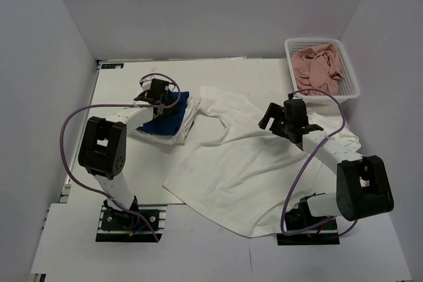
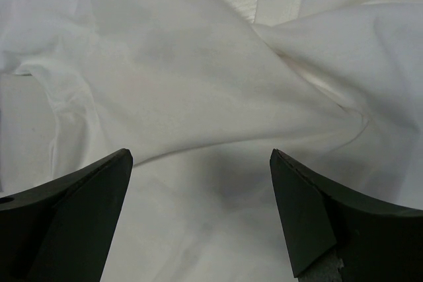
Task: Fold and stack the t-shirts
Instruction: Put the neatly folded tshirt into the corner of the board with the left arm
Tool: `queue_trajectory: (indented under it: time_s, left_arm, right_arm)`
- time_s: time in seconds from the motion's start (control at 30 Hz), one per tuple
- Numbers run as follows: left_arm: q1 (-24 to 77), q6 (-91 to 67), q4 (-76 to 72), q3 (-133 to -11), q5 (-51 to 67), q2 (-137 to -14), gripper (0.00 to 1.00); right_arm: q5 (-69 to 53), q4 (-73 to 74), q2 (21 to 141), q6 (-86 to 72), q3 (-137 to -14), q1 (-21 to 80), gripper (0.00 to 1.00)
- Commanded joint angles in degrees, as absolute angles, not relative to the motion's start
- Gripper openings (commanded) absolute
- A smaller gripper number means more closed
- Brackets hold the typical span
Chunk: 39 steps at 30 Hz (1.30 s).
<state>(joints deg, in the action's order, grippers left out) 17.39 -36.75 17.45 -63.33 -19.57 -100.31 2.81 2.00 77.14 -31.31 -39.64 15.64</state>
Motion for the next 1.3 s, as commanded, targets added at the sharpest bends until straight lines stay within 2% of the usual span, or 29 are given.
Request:
queue_trajectory:
  time_s: [0.0, 0.13, 0.23, 0.37, 0.5, 0.63, 0.73, 0.87, 1.07, 1.17, 1.2, 1.27]
  left_arm:
    - [11.7, -37.62, 25.04, -65.65, -24.77, -105.2, 1.0]
    - [5.9, -36.92, 23.56, -72.23, -26.2, -110.9, 1.0]
    - [2.2, -34.99, 22.95, -81.89, -28.2, -116.87, 1.0]
    - [-0.96, -24.56, 18.82, -94.71, -26.46, -128.02, 1.0]
    - [-3.42, -16.62, 12.4, -101.67, -24.35, -135.23, 1.0]
    - [-4.92, -14.85, 15.46, -115.8, -21.29, -142.88, 1.0]
    - [-5.45, -14.85, 18.46, -120.4, -20.57, -144.67, 1.0]
    - [-5.45, -15.47, 15.3, -117.16, -20.03, -141.08, 1.0]
    - [-4.31, -20.64, 19.67, -116.46, -20.04, -125.62, 1.0]
    - [-2.99, -24.33, 21.53, -111.03, -10.84, -113.76, 1.0]
    - [-2.99, -26.35, 18.84, -105.09, -5.42, -110.42, 1.0]
    - [-2.47, -29.25, 16.88, -99.08, -1.86, -100.44, 1.0]
  right_arm:
    - [4.48, 0.7, 76.73, -32.25, -40.08, 15.38, 0.9]
    - [4.66, -1.32, 77.34, -32.08, -40.25, 15.64, 0.9]
    - [6.41, -0.27, 78.04, -31.11, -40.95, 15.38, 0.9]
    - [7.3, -0.09, 77.78, -30.68, -40.52, 15.38, 0.9]
    - [5.98, -1.49, 76.56, -29.79, -39.73, 15.21, 0.9]
    - [7.11, -0.97, 75.59, -29.79, -39.46, 15.21, 0.9]
    - [8.08, -0.79, 75.15, -29.71, -38.85, 15.21, 0.9]
    - [4.68, -0.27, 75.85, -27.35, -38.93, 15.21, 0.9]
    - [4.04, 1.58, 74.1, -23.82, -41.4, 15.82, 0.9]
    - [5.27, 2.98, 72.78, -23.99, -40.96, 15.65, 0.9]
    - [5.53, 3.51, 72.16, -23.99, -40.7, 15.73, 0.9]
    - [4.05, 3.25, 71.63, -22.94, -39.99, 15.3, 0.9]
